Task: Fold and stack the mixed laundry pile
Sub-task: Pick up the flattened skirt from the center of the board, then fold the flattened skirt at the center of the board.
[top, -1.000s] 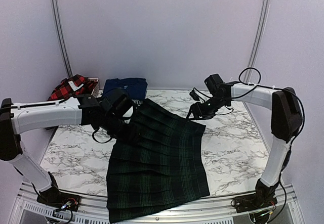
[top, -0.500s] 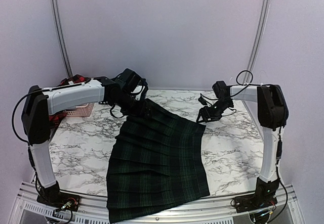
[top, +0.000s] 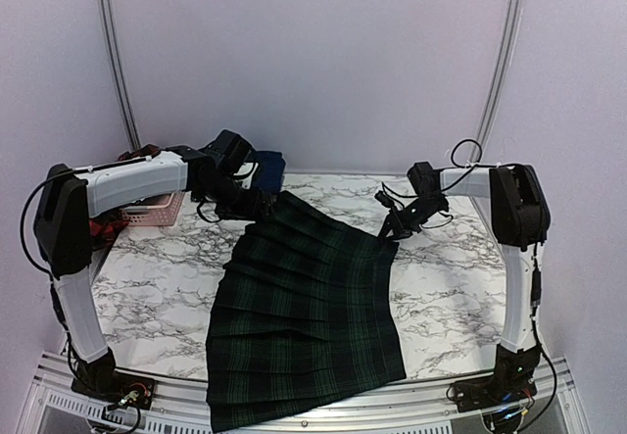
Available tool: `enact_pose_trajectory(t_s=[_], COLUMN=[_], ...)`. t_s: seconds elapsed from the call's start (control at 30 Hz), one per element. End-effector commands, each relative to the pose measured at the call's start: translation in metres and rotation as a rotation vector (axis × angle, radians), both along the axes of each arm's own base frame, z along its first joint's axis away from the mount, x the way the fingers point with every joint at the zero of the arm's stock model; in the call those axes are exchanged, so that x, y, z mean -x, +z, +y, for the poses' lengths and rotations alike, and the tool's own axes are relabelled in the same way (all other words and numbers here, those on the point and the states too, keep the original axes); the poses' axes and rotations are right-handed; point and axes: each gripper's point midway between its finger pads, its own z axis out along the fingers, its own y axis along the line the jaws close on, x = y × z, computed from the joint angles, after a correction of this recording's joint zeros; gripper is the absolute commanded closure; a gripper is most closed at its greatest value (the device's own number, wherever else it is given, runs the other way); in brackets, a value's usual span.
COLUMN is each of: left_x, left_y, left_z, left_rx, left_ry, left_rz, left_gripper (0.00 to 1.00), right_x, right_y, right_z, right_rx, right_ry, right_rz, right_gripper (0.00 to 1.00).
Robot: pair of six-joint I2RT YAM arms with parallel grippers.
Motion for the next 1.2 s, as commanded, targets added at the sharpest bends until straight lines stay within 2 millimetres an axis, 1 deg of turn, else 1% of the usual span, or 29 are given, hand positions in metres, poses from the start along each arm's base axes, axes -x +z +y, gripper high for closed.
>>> enact_pose_trajectory(t_s=[0.0, 0.07, 0.17, 0.23, 0.3, 0.37, 0.4, 0.43, 0.47, 0.5, 0.53, 0.57, 0.63, 0.67, 0.7, 0.73, 0.8, 0.83, 0.87, 0.9, 0.97, 1.07, 1.1, 1.17], left_x=[0.001, 0.0, -0.001, -0.001, -0.001, 0.002, 0.003, 0.004, 0.007, 0.01, 0.014, 0.017, 0.026, 0.031, 0.035, 0.041, 0.053, 0.06, 0.066, 0.073, 0.087, 0.106, 0.113, 0.127], left_y=[0.018, 0.018, 0.021, 0.024, 0.03, 0.034, 0.039, 0.043, 0.047, 0.05, 0.053, 0.057, 0.064, 0.071, 0.07, 0.074, 0.072, 0.069, 0.065, 0.057, 0.047, 0.031, 0.022, 0.0], left_z=[0.021, 0.029, 0.04, 0.047, 0.056, 0.067, 0.072, 0.081, 0.087, 0.094, 0.099, 0.104, 0.113, 0.118, 0.12, 0.123, 0.124, 0.123, 0.122, 0.122, 0.116, 0.097, 0.089, 0.07], left_rx=[-0.001, -0.001, 0.0, -0.003, -0.009, -0.014, -0.014, -0.028, -0.029, -0.026, -0.025, -0.02, -0.015, -0.004, -0.005, 0.004, 0.028, 0.044, 0.055, 0.054, 0.082, 0.126, 0.125, 0.107], left_ry=[0.031, 0.053, 0.082, 0.101, 0.124, 0.157, 0.17, 0.199, 0.219, 0.237, 0.254, 0.269, 0.295, 0.303, 0.306, 0.309, 0.296, 0.281, 0.268, 0.259, 0.222, 0.169, 0.152, 0.113], left_rz=[-0.032, -0.031, -0.035, -0.045, -0.059, -0.072, -0.084, -0.102, -0.111, -0.119, -0.127, -0.135, -0.152, -0.168, -0.167, -0.178, -0.163, -0.152, -0.14, -0.125, -0.093, -0.053, -0.031, 0.017], left_gripper=[0.21, 0.21, 0.2, 0.2, 0.19, 0.19, 0.18, 0.17, 0.16, 0.16, 0.16, 0.15, 0.14, 0.13, 0.13, 0.13, 0.12, 0.12, 0.12, 0.12, 0.13, 0.15, 0.16, 0.19], right_x=[-0.009, -0.013, -0.012, -0.003, 0.013, 0.037, 0.051, 0.068, 0.088, 0.105, 0.125, 0.148, 0.19, 0.209, 0.231, 0.25, 0.277, 0.288, 0.293, 0.299, 0.303, 0.303, 0.301, 0.297], right_y=[0.03, 0.05, 0.085, 0.106, 0.121, 0.13, 0.133, 0.138, 0.145, 0.141, 0.142, 0.15, 0.151, 0.149, 0.145, 0.139, 0.117, 0.095, 0.084, 0.071, 0.05, 0.023, 0.013, -0.002], right_z=[0.01, 0.017, 0.039, 0.062, 0.084, 0.106, 0.117, 0.128, 0.14, 0.148, 0.156, 0.162, 0.169, 0.169, 0.167, 0.162, 0.143, 0.127, 0.118, 0.11, 0.105, 0.112, 0.114, 0.115], right_rx=[-0.031, -0.02, -0.005, 0.005, 0.018, 0.04, 0.049, 0.056, 0.064, 0.088, 0.1, 0.092, 0.091, 0.088, 0.09, 0.096, 0.112, 0.145, 0.155, 0.165, 0.179, 0.201, 0.211, 0.235], right_ry=[0.009, 0.017, 0.059, 0.107, 0.159, 0.217, 0.248, 0.283, 0.32, 0.346, 0.375, 0.403, 0.45, 0.47, 0.493, 0.507, 0.503, 0.488, 0.472, 0.455, 0.437, 0.439, 0.437, 0.424], right_rz=[-0.034, -0.087, -0.183, -0.238, -0.272, -0.292, -0.297, -0.302, -0.315, -0.319, -0.325, -0.334, -0.329, -0.318, -0.306, -0.285, -0.218, -0.169, -0.15, -0.121, -0.077, -0.017, 0.002, 0.031], right_gripper=[1.0, 1.0, 1.0, 1.0, 1.0, 1.0, 1.0, 1.0, 1.0, 1.0, 1.0, 1.0, 1.0, 1.0, 1.0, 1.0, 1.0, 1.0, 1.0, 1.0, 1.0, 1.0, 1.0, 1.0])
